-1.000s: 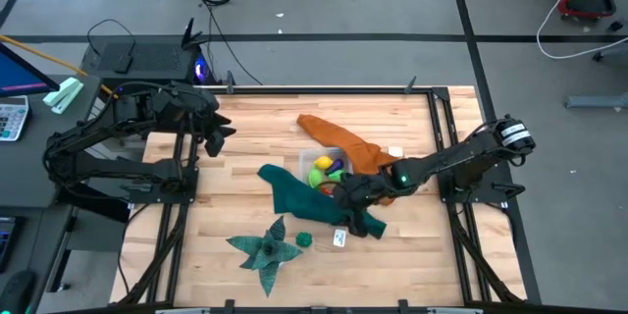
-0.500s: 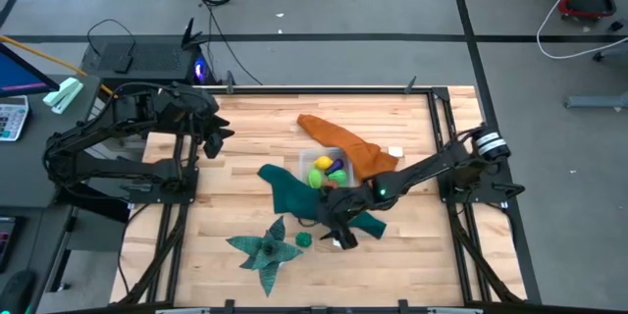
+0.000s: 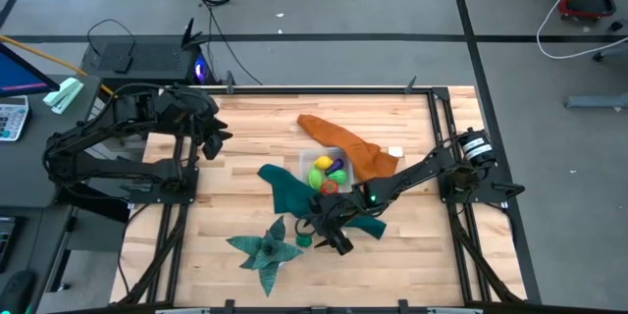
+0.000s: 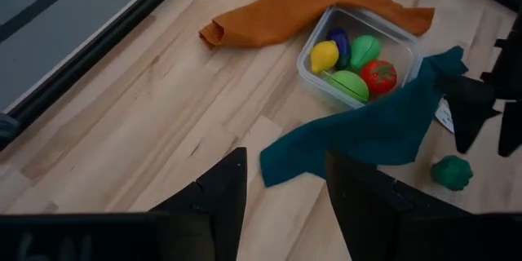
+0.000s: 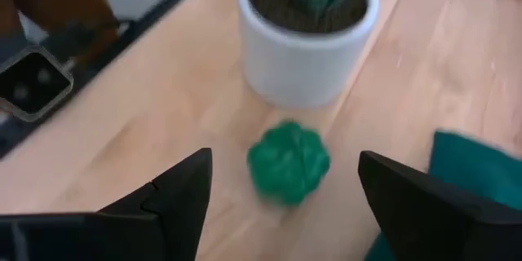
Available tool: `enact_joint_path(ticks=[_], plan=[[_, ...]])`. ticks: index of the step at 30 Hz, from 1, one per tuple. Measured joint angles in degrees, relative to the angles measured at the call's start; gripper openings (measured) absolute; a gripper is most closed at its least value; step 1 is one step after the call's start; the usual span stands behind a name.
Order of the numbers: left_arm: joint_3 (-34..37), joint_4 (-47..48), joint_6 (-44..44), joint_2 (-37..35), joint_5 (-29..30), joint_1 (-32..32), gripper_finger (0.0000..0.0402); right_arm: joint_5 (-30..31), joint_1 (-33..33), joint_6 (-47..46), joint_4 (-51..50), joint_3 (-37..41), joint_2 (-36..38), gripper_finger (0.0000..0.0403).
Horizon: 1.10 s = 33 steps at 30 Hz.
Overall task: Pick and placing Produce into tupperware
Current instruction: Put the green bell pepper into the transparent bin
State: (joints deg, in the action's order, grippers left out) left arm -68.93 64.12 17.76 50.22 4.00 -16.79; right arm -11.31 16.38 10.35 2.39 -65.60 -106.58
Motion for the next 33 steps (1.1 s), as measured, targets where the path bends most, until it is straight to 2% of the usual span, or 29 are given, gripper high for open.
enact_joint_path(ticks=[12, 33], plan=[[0.0, 0.53, 0.06, 0.02, -0.84, 0.02, 0.0172, -0.09, 0.0, 0.01, 4.97, 0.04, -2.74, 0.0313], [0.0, 0.9, 0.09, 0.0, -1.04, 0.02, 0.0172, 0.05, 0.24, 0.26, 12.92, -0.81, -11.0, 0.0315]])
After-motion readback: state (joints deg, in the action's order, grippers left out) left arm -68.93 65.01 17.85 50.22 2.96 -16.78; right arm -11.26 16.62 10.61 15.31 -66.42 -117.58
